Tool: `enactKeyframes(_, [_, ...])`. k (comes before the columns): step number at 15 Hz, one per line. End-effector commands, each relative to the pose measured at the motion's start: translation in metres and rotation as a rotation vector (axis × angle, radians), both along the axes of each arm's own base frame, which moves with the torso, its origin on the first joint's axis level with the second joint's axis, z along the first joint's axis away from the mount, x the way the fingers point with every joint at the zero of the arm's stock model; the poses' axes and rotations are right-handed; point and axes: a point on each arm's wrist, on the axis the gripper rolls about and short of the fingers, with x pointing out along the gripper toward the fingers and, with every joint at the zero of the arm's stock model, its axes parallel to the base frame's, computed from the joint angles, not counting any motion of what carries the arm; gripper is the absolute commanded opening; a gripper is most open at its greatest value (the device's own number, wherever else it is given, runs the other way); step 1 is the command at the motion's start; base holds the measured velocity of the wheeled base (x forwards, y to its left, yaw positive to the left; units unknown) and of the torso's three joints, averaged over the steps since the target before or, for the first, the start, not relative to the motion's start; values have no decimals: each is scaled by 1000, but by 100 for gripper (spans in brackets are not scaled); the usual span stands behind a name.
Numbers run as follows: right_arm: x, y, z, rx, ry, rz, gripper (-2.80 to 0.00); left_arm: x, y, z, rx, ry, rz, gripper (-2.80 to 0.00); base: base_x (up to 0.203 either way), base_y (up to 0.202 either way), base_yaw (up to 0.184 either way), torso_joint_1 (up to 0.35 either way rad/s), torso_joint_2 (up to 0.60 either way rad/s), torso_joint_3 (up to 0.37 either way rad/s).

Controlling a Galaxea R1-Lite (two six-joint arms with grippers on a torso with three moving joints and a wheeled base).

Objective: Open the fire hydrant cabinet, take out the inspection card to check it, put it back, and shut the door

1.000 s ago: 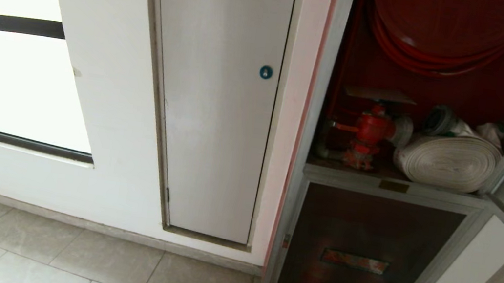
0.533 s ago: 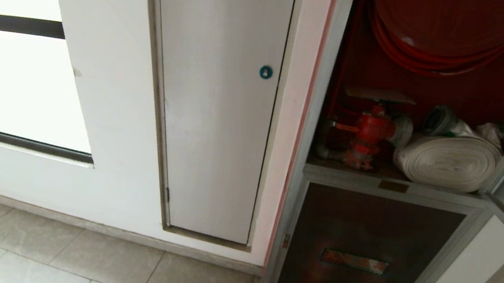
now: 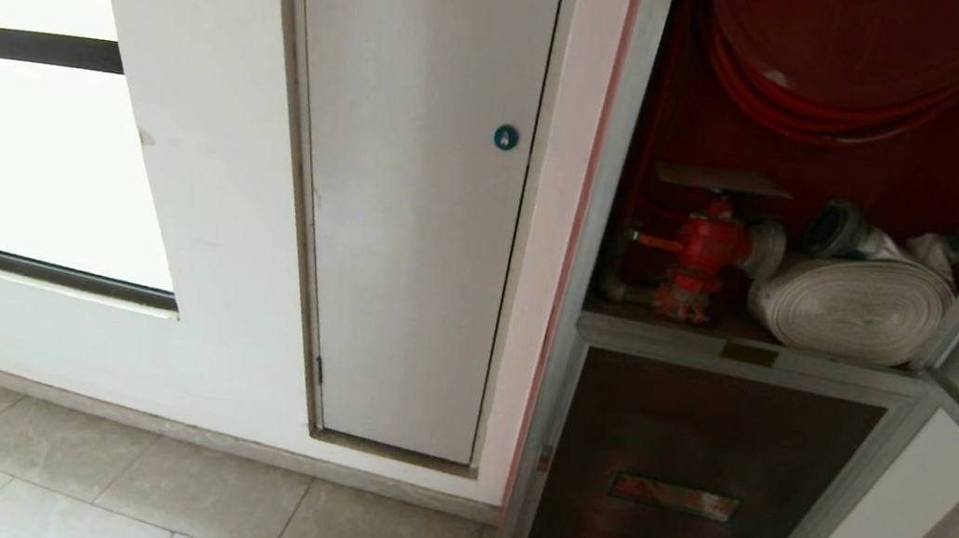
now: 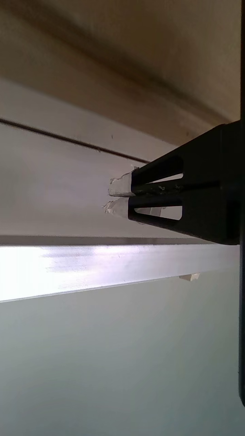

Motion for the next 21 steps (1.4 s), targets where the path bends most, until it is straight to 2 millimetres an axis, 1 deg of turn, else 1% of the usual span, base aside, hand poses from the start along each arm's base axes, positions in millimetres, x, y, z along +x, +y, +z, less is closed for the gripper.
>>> enactKeyframes(1, [2,-4,-3,10,5,2,-280,0,0,0,0,1,0,-280,0,0,0,0,0,0])
enactKeyframes(4, [6,-12,-7,29,13,13,-280,0,0,0,0,1,0,-280,0,0,0,0,0,0])
enactKeyframes(7, [9,-17,-4,25,12,47,-280,0,0,0,0,3,0,-280,0,0,0,0,0,0])
enactKeyframes(12, [15,-12,-1,14,-14,100,-280,0,0,0,0,2,0,-280,0,0,0,0,0,0])
enactKeyframes(16, [11,-1,3,-6,-31,122,-280,0,0,0,0,3,0,-280,0,0,0,0,0,0])
enactKeyframes(21, [8,29,0,-14,-37,184,-280,0,0,0,0,3,0,-280,0,0,0,0,0,0])
